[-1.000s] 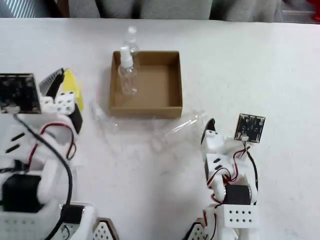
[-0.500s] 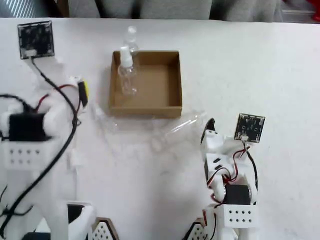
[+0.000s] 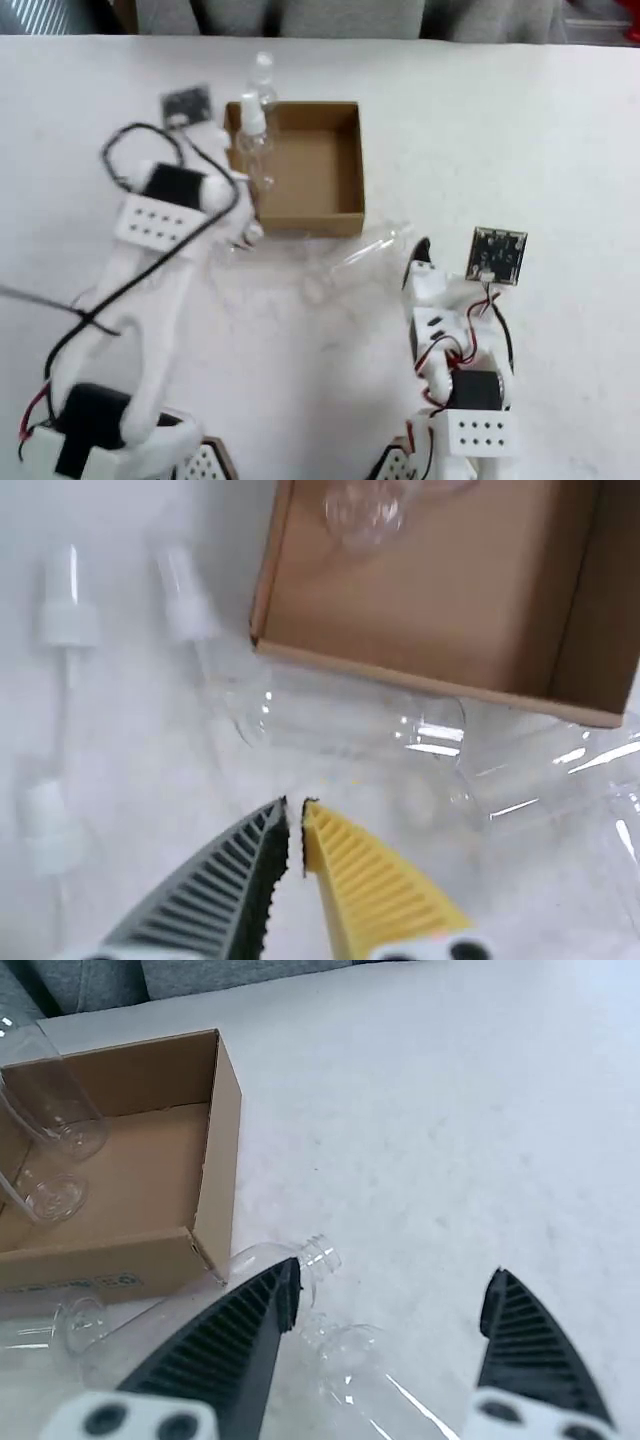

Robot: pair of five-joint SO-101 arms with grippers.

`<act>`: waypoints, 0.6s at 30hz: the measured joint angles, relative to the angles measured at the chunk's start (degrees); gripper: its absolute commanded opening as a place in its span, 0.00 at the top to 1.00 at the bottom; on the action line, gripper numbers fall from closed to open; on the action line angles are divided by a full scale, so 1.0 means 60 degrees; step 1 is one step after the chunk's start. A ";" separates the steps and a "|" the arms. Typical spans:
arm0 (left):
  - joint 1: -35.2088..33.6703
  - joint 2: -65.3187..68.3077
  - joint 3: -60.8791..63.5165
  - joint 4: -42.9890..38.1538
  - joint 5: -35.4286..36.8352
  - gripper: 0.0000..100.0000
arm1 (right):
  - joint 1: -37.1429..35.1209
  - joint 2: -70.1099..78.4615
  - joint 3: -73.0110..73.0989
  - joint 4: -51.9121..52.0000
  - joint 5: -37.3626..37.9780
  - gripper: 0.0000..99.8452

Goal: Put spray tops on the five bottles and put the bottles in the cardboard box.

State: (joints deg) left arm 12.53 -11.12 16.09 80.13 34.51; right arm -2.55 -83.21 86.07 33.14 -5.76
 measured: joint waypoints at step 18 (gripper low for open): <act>0.1670 0.0322 0.4132 -0.7223 0.0249 0.98 | 0.0000 0.0000 0.0000 0.0000 0.0073 0.73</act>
State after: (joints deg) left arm 22.55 -9.19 40.88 36.79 36.00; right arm -2.55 -83.21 86.07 33.14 -5.32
